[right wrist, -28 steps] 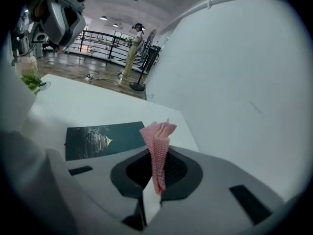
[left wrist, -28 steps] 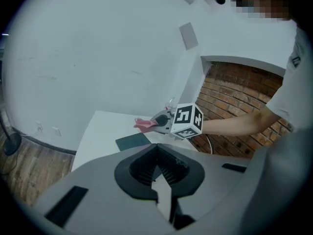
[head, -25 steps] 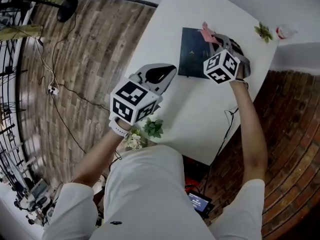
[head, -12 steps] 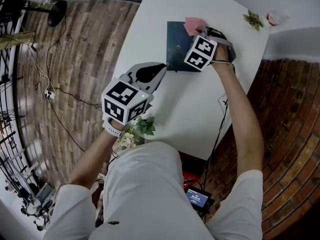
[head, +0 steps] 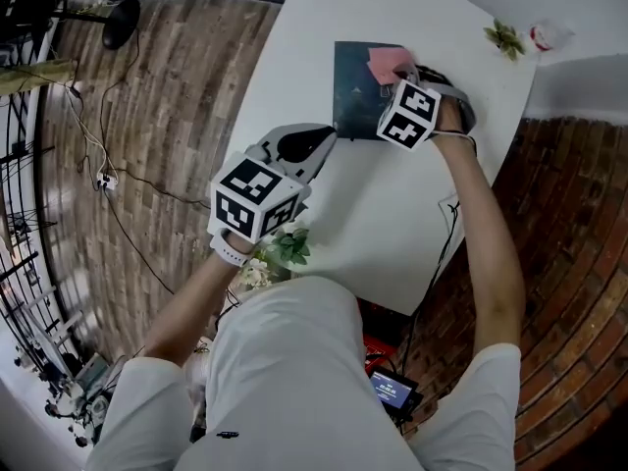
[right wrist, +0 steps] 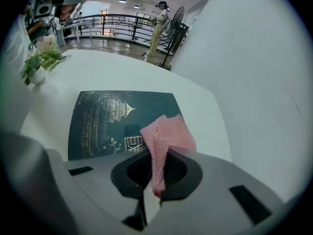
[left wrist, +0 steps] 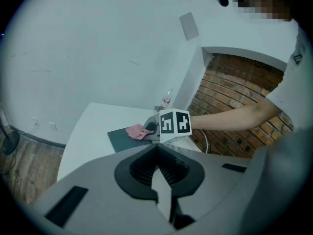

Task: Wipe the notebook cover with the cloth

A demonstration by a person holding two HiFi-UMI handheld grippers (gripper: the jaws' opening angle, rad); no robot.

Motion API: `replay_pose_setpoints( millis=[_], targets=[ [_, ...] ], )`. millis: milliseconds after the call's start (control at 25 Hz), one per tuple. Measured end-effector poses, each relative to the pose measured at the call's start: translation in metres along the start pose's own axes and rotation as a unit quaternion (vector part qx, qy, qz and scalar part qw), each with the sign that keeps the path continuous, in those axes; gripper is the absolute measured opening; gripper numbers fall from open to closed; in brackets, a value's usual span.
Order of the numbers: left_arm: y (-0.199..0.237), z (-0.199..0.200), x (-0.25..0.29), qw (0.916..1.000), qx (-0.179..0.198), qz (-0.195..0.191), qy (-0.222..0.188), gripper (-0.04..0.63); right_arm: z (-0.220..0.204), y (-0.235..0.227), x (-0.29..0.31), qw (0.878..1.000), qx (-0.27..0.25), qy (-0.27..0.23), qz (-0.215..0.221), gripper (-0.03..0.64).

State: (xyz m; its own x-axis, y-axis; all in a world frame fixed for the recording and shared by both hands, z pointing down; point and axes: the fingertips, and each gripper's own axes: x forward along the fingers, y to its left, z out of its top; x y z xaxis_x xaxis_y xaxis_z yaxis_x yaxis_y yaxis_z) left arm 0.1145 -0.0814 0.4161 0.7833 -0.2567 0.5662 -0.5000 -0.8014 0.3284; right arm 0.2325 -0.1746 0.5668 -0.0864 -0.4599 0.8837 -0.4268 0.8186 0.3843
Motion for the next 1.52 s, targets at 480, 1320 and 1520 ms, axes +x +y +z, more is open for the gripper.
replay_pose_setpoints(
  millis=[480, 1320, 1520],
  targets=[
    [-0.005, -0.001, -0.001, 0.9999, -0.006, 0.002, -0.008, 0.02, -0.013, 0.043, -0.026, 0.999, -0.033, 0.01, 0.024, 0.018],
    [-0.007, -0.011, -0.01, 0.9999, -0.008, -0.003, -0.007, 0.02, -0.008, 0.141, -0.074, 0.989, -0.043, -0.004, 0.141, 0.018],
    [-0.002, -0.011, -0.015, 0.9999, -0.013, -0.002, -0.011, 0.02, 0.019, 0.113, -0.097, 0.991, -0.051, -0.042, 0.118, 0.018]
  ],
)
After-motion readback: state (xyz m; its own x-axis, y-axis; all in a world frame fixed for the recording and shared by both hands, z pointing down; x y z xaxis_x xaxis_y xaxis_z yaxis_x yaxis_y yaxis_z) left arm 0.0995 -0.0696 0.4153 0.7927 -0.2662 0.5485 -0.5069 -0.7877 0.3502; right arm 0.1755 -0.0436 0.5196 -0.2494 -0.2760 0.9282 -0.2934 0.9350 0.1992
